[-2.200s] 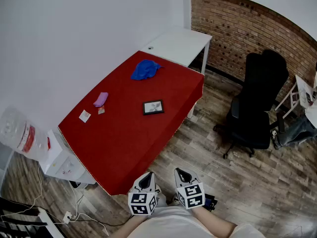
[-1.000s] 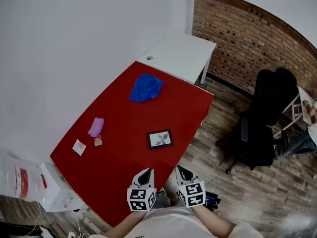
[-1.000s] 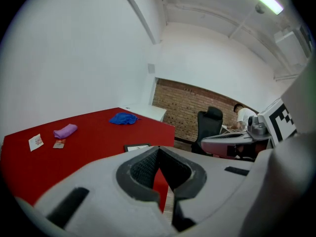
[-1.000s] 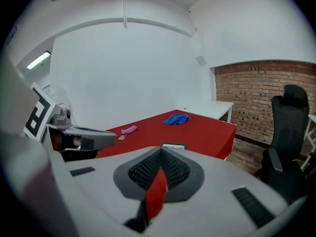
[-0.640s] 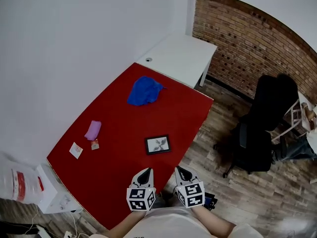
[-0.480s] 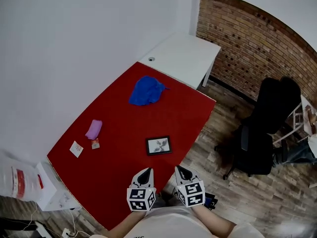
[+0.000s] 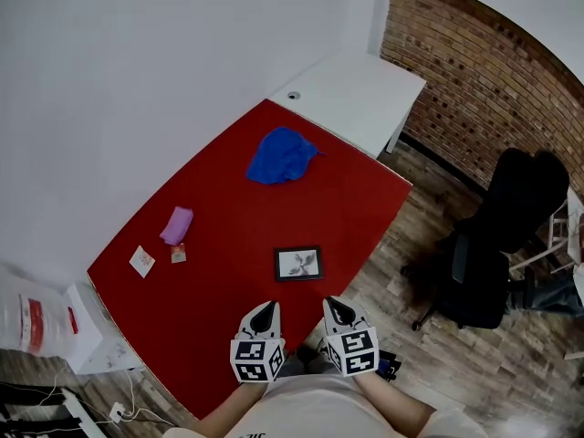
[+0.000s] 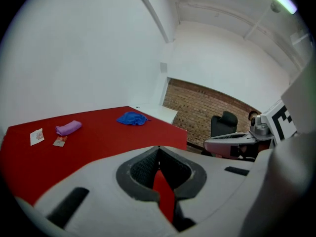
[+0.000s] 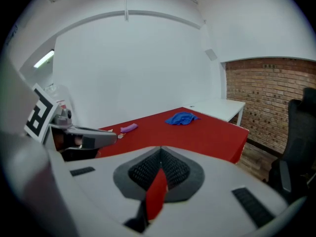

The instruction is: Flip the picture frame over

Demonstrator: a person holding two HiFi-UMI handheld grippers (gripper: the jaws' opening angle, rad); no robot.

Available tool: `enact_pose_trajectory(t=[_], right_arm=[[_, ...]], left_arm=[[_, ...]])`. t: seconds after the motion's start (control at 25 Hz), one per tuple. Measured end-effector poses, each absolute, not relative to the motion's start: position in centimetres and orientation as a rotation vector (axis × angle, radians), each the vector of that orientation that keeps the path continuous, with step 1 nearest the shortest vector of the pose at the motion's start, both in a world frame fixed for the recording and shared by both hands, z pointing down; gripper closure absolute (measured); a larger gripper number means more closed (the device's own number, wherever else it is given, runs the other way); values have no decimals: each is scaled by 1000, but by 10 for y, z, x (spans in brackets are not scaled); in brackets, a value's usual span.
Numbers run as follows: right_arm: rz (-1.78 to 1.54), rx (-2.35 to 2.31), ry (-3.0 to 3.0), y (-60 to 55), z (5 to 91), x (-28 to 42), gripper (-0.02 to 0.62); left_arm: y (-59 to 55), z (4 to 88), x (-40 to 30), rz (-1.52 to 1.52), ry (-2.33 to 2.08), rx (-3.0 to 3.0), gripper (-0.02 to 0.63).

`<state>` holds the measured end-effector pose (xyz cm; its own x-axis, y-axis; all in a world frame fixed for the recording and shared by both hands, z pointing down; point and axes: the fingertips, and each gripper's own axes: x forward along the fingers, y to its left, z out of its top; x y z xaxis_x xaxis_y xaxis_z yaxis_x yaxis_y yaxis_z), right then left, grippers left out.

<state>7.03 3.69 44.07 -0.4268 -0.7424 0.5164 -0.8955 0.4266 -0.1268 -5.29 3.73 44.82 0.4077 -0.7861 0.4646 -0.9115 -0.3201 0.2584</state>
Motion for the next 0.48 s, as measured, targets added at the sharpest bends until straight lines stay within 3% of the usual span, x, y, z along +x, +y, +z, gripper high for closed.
enact_pose_trajectory(t=[0.48], right_arm=[[570, 1364, -2272, 2, 479, 50, 591]], left_arm=[[1, 486, -67, 437, -1437, 2183, 600]])
